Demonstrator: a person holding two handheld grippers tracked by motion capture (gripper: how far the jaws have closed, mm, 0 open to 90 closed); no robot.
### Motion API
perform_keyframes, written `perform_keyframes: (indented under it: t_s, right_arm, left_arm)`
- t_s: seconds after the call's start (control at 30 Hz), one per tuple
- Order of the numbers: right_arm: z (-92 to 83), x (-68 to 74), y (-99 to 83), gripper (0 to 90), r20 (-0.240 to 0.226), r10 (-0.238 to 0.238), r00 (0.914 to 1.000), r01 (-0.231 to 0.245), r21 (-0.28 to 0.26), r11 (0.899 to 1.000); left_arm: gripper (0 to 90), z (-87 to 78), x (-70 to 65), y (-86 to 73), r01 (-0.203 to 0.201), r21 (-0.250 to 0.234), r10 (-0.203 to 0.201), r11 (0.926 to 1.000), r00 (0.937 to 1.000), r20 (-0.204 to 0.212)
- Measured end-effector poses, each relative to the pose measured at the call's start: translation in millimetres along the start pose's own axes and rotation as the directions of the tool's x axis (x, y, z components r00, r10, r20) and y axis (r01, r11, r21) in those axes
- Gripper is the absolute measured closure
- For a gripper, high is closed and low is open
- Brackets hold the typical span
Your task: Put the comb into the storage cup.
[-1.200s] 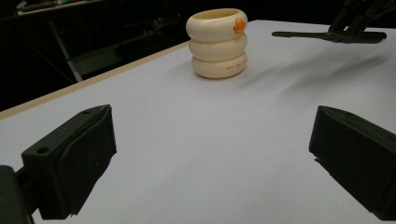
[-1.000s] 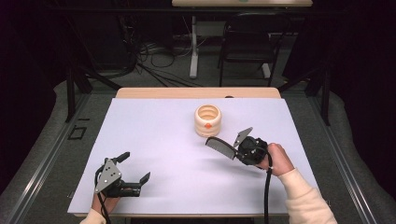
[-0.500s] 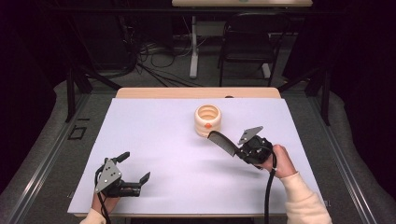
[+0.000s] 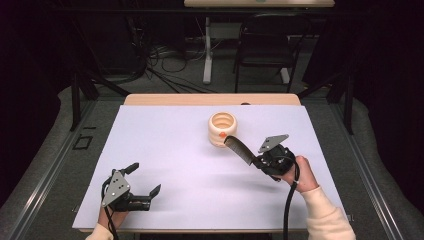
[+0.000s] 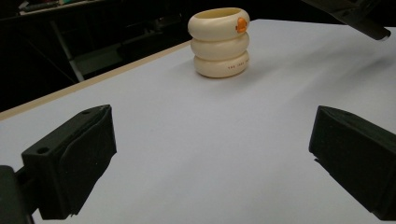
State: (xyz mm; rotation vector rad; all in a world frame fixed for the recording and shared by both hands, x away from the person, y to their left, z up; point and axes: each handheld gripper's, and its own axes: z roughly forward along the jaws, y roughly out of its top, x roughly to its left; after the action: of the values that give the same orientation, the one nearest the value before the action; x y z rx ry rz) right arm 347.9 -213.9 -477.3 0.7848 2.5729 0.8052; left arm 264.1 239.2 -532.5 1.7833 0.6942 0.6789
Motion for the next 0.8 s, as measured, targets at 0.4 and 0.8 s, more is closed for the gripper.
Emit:
perform_keyframes:
  t_s: [0.4, 0.8]
  right_arm:
    - [2.2, -0.5, -4.0, 72.1, -0.019, 0.038, 0.9991, -0.039, -0.045, 0.998]
    - [1.7, 0.0, -6.7, 72.2, -0.011, 0.072, 0.9974, -0.073, -0.087, 0.994]
  left_arm:
    - [0.7, 0.7, 0.2, 0.4, 0.003, 0.001, -0.003, 1.0000, 1.0000, 0.002]
    - [0.7, 3.1, 0.8, 0.4, -0.002, 0.002, 0.002, 1.0000, 0.9999, 0.010]
